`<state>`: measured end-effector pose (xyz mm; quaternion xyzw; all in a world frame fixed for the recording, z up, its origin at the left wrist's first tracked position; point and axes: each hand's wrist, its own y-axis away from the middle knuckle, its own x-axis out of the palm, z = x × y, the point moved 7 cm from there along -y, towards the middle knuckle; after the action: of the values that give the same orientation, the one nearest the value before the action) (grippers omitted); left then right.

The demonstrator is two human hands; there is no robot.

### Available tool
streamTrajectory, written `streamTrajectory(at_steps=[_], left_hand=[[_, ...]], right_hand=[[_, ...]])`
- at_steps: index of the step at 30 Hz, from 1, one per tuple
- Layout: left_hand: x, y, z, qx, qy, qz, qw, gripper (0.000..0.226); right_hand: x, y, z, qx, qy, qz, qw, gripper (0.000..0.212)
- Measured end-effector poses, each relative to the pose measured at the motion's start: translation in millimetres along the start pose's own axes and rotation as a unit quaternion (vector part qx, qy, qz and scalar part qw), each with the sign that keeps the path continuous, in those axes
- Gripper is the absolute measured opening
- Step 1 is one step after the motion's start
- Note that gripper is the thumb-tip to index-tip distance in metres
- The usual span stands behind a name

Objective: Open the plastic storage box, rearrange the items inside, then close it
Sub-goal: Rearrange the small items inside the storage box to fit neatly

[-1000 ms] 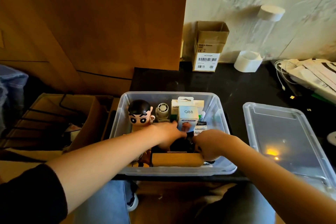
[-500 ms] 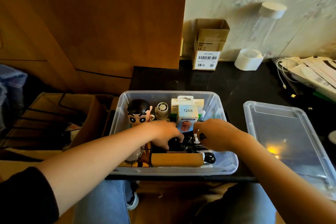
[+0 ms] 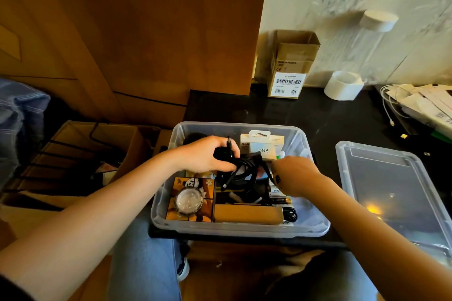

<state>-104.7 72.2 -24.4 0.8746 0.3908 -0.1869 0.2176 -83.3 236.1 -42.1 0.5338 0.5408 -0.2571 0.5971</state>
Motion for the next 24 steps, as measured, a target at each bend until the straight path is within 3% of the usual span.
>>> streamTrajectory(at_steps=[3, 6, 9, 12, 18, 24], left_hand=[[-3.3, 6.8, -0.9, 0.011, 0.035, -0.021, 0.999, 0.016], [-0.6, 9.8, -1.4, 0.01, 0.054, -0.021, 0.998, 0.017], [3.7, 10.3, -2.1, 0.008, 0.099, -0.016, 0.995, 0.018], [7.3, 10.8, -6.0, 0.011, 0.147, -0.02, 0.989, 0.019], [17.0, 11.0, -11.8, 0.02, 0.174, -0.02, 0.984, 0.018], [22.1, 9.2, -8.8, 0.001, 0.241, -0.029, 0.97, 0.019]], right_hand=[[7.6, -1.1, 1.2, 0.009, -0.003, 0.027, 1.0, 0.03], [3.2, 0.4, 1.1, -0.015, -0.141, 0.013, 0.99, 0.035], [-6.4, 6.7, -1.0, -0.039, -0.385, -0.028, 0.922, 0.043], [-2.7, 16.3, 4.2, -0.035, -0.524, 0.006, 0.851, 0.062], [10.2, 29.2, 9.1, -0.023, -0.716, 0.075, 0.694, 0.045], [16.2, 31.9, 6.9, 0.008, -0.752, 0.038, 0.659, 0.049]])
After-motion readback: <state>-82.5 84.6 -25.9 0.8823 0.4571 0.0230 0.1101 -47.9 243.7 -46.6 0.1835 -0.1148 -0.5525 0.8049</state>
